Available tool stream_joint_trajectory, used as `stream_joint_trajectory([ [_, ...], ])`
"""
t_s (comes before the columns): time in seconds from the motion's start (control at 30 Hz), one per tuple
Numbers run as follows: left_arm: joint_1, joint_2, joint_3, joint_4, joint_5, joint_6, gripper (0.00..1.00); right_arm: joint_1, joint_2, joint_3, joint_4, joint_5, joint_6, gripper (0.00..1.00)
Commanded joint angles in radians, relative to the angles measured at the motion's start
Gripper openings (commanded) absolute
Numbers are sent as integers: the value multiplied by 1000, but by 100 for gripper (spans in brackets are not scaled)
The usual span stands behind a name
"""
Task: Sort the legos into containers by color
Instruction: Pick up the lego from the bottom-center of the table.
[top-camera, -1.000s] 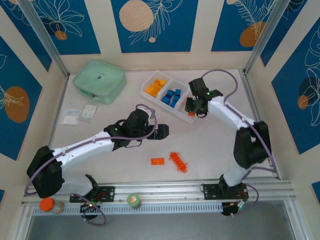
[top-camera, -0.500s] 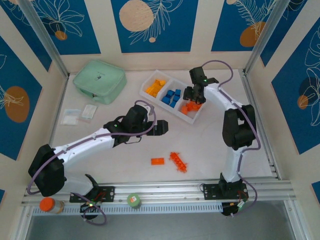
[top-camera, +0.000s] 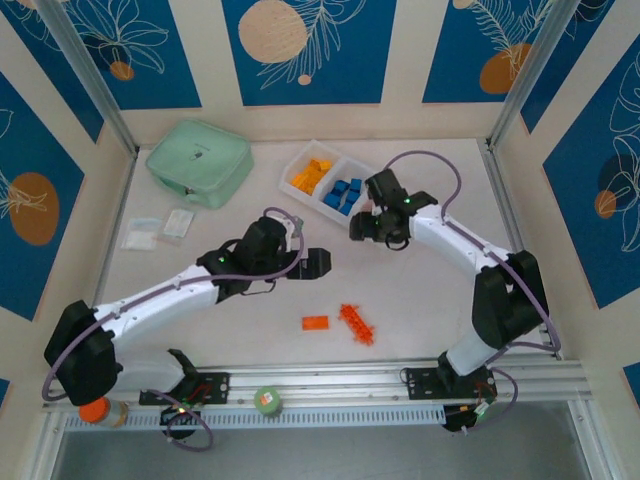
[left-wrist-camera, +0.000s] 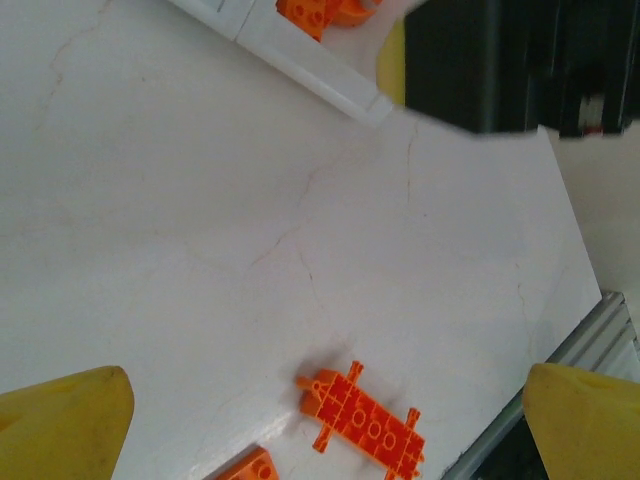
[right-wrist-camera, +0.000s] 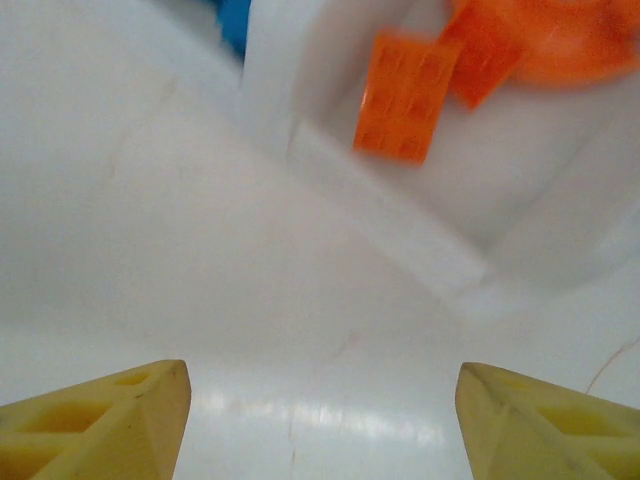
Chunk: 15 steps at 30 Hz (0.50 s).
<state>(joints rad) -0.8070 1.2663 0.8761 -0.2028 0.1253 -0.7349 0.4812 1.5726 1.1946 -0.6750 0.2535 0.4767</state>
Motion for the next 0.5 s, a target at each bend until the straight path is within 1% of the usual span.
stream_joint_trajectory([
  [0.0, 0, -54, -45, -27, 19, -3, 99, 62, -65, -66, -60, -23, 26, 72],
  [0.17, -20, -115, -107, -44, -3, -27, 99, 175, -104, -159, -92, -11, 79, 75],
  [0.4, -77, -180, -171, -56, -49, -76, 99, 320, -123, -262, -105, 13, 150, 78],
  [0.47, -93, -193, -186, -52, -66, -92, 99, 355, -121, -289, -87, -8, 160, 79],
])
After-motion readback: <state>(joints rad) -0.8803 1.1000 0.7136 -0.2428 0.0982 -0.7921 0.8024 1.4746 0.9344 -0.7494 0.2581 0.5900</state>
